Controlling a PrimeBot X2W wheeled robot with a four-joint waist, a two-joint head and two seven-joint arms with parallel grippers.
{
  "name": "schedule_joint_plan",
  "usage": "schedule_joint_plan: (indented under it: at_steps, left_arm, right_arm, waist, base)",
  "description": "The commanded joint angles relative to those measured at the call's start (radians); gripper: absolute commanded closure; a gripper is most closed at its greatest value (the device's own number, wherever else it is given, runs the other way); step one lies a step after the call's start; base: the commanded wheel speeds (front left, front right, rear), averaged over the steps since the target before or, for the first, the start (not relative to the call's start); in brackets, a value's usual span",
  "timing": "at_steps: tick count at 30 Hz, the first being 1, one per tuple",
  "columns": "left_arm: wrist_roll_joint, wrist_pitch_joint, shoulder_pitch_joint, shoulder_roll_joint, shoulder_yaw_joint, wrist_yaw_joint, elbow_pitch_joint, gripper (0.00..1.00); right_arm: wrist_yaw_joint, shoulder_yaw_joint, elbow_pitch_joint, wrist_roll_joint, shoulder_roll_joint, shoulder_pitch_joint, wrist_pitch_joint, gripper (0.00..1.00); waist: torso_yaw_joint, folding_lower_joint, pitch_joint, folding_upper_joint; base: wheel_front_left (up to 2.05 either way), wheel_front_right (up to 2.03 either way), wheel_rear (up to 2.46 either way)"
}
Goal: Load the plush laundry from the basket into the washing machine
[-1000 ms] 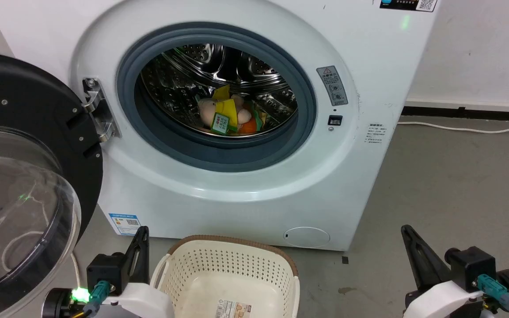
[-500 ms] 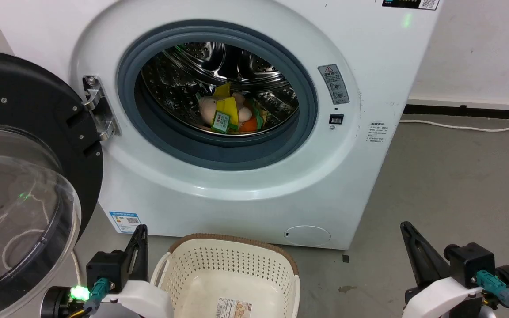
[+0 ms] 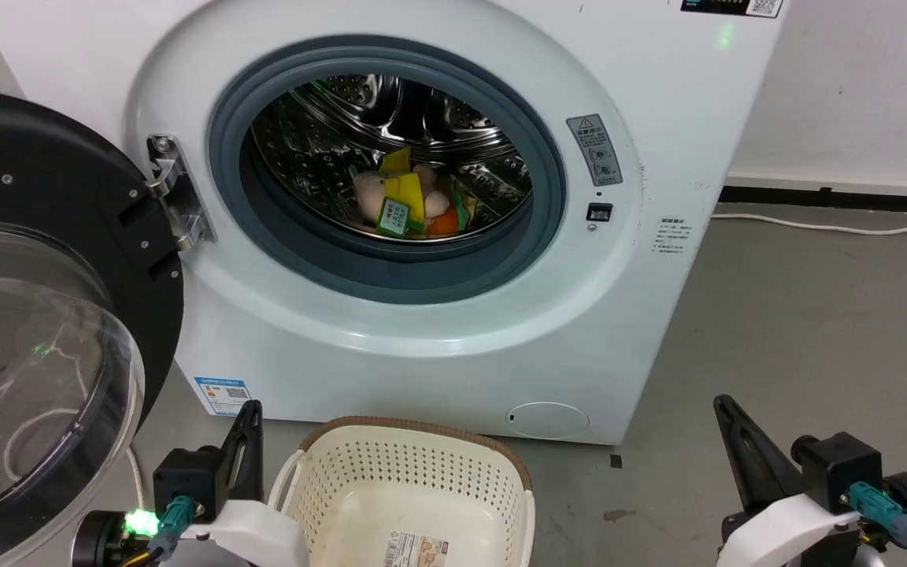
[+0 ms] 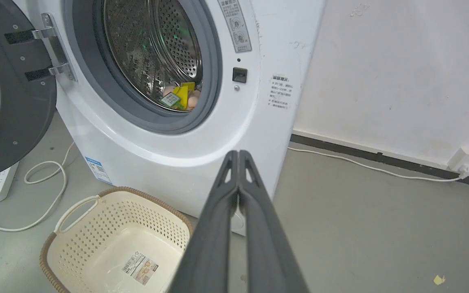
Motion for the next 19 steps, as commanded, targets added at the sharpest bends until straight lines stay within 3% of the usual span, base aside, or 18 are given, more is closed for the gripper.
schedule_joint_plan:
  at_steps: [1,19]
  left_arm:
    - [0.003,0.0,-0.015,0.0,0.001,-0.005,-0.005,1.0]
    - [0.003,0.0,-0.015,0.0,0.001,-0.005,-0.005,1.0]
  right_arm:
    - [0.005,-0.002,-0.002,-0.008,-0.001,-0.012,0.001,1.0]
    - [0.005,-0.002,-0.002,-0.008,-0.001,-0.012,0.001,1.0]
  waist:
    - [0.0,0.0,0.0,0.0]
    - [0.0,0.0,0.0,0.0]
  base:
    - [0.0,0.0,0.0]
    - [0.0,0.0,0.0]
